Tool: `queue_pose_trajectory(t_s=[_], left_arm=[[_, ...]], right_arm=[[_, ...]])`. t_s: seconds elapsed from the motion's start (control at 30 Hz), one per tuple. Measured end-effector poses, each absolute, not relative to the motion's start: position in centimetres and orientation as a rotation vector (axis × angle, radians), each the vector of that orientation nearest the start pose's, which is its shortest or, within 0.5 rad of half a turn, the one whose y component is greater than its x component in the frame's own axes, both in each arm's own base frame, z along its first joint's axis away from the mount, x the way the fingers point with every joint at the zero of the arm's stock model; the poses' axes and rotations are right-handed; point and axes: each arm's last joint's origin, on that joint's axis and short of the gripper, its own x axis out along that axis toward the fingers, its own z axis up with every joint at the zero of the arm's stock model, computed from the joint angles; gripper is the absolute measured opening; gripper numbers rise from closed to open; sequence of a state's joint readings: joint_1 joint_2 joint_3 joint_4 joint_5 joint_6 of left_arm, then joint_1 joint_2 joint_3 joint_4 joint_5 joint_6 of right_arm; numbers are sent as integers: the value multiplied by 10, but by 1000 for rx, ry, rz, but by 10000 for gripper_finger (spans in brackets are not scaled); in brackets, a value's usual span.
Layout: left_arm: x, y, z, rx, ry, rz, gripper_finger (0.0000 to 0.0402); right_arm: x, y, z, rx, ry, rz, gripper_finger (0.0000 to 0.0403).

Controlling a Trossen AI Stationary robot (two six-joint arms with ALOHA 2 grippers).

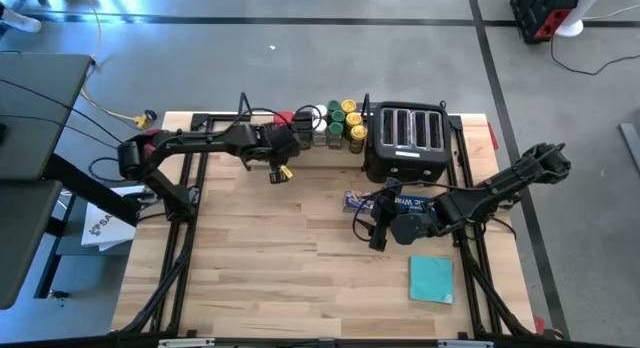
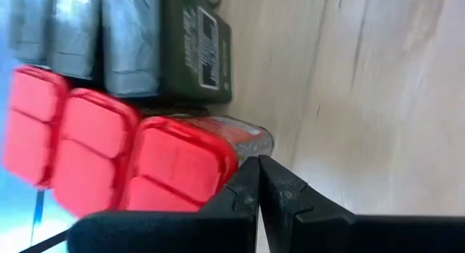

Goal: Shelf spices
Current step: Put the red seasoning can on the shelf aligned with the other red seasoning can

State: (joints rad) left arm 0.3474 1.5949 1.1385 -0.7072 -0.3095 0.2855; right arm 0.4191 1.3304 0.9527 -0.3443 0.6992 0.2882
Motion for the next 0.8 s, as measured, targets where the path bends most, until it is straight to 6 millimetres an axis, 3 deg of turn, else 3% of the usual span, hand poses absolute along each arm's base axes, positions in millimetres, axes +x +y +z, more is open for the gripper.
queue_pose_trajectory(t_s=[0.23,0.33,0.57,0.8], left_arm=[[278,107,251,99,1125,347,1],[277,112,247,21,1134,323,1],[284,125,231,67,1184,434,0],[285,130,235,129,1161,499,0]], right_arm=[[258,95,266,-109,568,-351,277],[258,95,266,-104,568,-349,277],[258,95,265,-91,574,-333,277],[258,95,266,-88,569,-330,277]])
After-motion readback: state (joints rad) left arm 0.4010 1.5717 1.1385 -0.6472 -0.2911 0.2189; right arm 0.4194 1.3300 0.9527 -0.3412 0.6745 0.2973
